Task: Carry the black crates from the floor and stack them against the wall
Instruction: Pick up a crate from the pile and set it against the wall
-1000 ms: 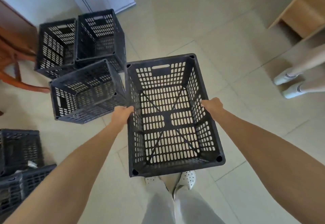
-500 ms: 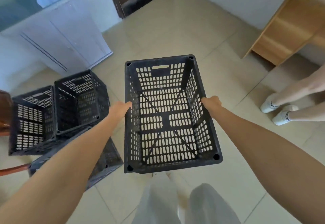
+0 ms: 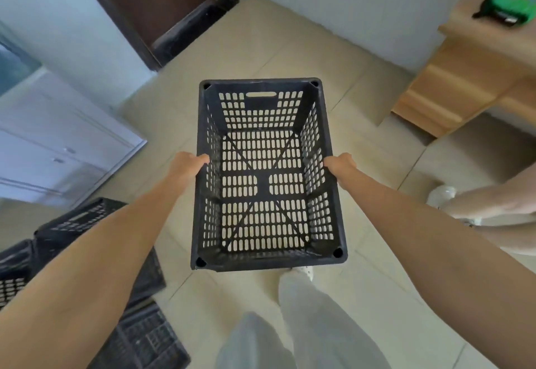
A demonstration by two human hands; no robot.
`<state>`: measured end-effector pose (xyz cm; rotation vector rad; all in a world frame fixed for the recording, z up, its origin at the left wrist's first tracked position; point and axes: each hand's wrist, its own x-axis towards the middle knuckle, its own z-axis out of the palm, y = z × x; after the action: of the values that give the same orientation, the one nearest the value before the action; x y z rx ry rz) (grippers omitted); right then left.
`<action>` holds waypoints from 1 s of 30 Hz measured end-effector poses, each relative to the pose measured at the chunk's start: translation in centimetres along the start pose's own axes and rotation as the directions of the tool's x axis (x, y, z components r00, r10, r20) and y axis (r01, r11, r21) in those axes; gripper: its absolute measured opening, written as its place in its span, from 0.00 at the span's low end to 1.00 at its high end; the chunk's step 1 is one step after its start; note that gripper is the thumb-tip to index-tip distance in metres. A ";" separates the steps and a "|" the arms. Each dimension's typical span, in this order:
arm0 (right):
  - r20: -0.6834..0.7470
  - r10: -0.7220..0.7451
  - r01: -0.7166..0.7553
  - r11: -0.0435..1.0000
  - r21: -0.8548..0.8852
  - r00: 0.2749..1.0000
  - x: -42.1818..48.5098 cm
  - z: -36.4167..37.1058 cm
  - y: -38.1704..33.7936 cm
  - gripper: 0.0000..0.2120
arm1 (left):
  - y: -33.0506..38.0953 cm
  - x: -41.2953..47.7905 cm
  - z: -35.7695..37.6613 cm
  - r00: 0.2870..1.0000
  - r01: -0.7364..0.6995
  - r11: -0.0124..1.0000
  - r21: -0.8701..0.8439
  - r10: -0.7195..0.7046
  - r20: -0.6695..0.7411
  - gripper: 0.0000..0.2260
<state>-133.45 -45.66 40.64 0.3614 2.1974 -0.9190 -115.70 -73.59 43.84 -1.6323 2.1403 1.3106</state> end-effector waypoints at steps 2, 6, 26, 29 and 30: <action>0.000 -0.008 0.008 0.999 0.034 1.000 3.3 -1.3 -3.9 0.10 | 3.9 3.8 0.4 0.999 -0.031 1.000 0.002 0.031 0.023 0.08; -0.034 -0.001 0.003 0.998 0.058 0.999 10.2 -3.9 -11.5 0.09 | 11.5 11.6 1.5 0.997 -0.058 0.998 0.022 0.057 0.052 0.10; 0.000 0.110 -0.109 0.986 0.125 0.994 45.3 -19.7 -40.4 0.11 | 51.7 45.6 16.7 0.978 -0.149 0.958 0.246 0.106 0.180 0.09; -0.009 0.100 -0.099 0.992 0.076 0.995 50.9 -22.5 -43.7 0.16 | 56.4 49.6 19.7 0.969 -0.136 0.951 0.279 0.069 0.239 0.10; -0.017 0.112 -0.111 0.990 0.084 0.994 52.7 -23.1 -44.8 0.17 | 57.8 50.9 20.7 0.965 -0.129 0.951 0.281 0.055 0.256 0.13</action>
<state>-204.48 -61.86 37.26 0.5304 2.1392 -0.9506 -192.14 -93.66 33.05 -1.2010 2.1562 1.0843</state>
